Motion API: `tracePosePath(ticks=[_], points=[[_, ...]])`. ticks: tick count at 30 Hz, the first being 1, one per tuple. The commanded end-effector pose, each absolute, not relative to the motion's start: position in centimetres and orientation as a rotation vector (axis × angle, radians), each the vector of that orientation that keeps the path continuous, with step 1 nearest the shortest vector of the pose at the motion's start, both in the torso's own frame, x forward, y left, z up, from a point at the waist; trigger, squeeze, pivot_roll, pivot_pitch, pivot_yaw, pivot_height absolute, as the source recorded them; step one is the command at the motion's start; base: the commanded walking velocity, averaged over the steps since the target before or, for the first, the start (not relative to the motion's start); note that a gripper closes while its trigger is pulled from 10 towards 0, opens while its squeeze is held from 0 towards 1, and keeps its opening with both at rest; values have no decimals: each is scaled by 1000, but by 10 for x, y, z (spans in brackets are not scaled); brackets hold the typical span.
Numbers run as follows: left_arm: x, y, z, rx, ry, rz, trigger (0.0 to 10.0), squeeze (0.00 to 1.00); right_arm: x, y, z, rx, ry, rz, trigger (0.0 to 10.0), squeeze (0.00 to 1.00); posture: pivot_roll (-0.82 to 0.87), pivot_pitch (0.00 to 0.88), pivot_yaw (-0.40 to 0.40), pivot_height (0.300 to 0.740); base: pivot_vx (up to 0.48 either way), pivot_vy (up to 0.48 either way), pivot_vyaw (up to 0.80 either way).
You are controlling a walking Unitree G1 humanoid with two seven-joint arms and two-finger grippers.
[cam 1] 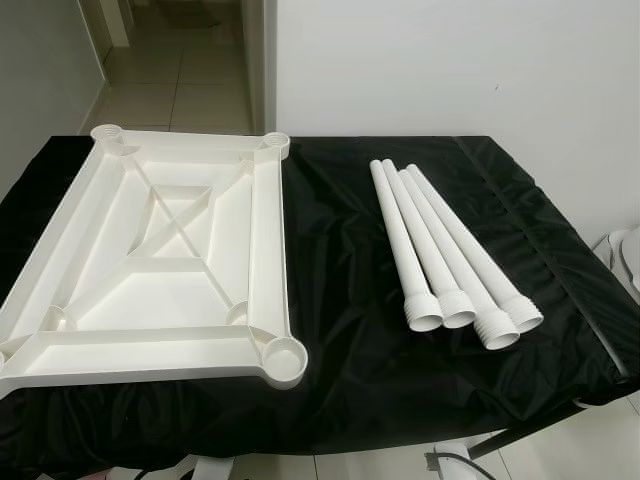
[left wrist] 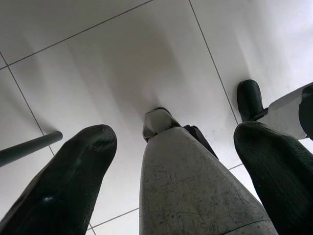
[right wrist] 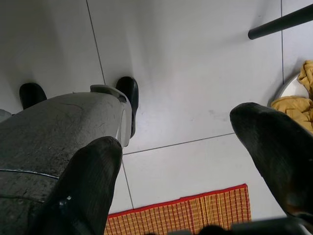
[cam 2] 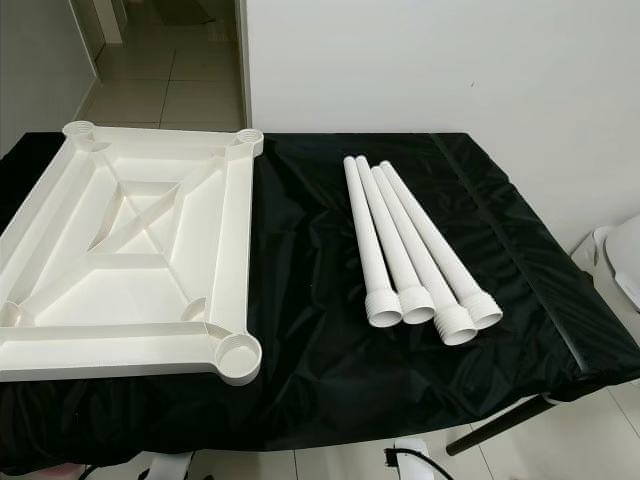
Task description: Building children table
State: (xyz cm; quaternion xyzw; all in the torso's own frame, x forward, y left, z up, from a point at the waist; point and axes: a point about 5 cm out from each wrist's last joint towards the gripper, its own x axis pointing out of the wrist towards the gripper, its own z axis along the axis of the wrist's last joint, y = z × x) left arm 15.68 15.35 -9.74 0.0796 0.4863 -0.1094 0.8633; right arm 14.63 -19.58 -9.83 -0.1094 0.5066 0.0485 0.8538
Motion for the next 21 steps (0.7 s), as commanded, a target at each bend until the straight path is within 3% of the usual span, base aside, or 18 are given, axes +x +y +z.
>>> tracePosePath(ticks=[1, 12, 21], points=[[132, 187, -100, -20, 980, -97, 10000, 0, 128, -203, -100, -118, 1019, 131, 10000, 0, 17, 57, 41, 740, 0, 0, 0], [137, 183, -99, -29, 976, -106, 10000, 0, 119, -201, -103, -99, 1034, 117, 10000, 0, 12, 75, 49, 740, 0, 0, 0], [144, 186, -97, -34, 966, -90, 10000, 0, 124, -200, -102, -82, 1020, 107, 10000, 0, 18, 80, 56, 740, -277, 0, 0]])
